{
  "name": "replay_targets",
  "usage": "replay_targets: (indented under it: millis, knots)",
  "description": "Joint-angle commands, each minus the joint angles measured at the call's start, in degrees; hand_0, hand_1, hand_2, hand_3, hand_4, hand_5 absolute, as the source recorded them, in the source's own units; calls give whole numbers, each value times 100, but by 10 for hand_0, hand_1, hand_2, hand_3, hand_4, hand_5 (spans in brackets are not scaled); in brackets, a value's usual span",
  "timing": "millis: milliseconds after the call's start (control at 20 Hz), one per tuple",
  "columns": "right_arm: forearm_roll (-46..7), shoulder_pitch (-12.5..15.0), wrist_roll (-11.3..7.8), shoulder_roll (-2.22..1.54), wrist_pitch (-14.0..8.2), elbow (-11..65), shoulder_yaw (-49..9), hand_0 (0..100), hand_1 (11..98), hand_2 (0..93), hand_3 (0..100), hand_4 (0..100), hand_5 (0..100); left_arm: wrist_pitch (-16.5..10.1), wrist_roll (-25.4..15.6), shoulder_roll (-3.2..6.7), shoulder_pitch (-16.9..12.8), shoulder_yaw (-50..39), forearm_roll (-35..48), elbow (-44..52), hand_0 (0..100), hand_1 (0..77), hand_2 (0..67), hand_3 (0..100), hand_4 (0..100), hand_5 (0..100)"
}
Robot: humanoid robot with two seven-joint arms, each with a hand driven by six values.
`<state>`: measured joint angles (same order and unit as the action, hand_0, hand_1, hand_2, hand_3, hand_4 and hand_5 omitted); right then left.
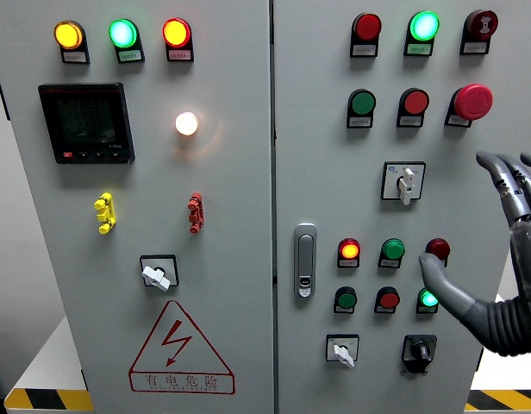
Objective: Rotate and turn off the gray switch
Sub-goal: 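Open the right hand and pull it back from the switch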
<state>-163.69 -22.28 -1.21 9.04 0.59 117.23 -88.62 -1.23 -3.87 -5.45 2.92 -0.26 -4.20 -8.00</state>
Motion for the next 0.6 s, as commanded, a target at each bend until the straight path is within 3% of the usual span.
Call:
replay_targets:
  millis: [0,100,550]
  knots:
    - [-31,162,-186,-7,-182,10,-7,0,443,115,169,102,244,0,0,0,-2,0,-2,0,0,0,132,183,94,118]
    - [-23,268,-213,-7,-339,1,-7,0,442,117,172,99,244,0,0,0,6,0,-2,0,0,0,132,183,95,118]
    - [-23,400,-213,-34,-657,1,-7,0,439,140,187,86,245,0,0,0,6,0,-2,0,0,0,133,183,94,118]
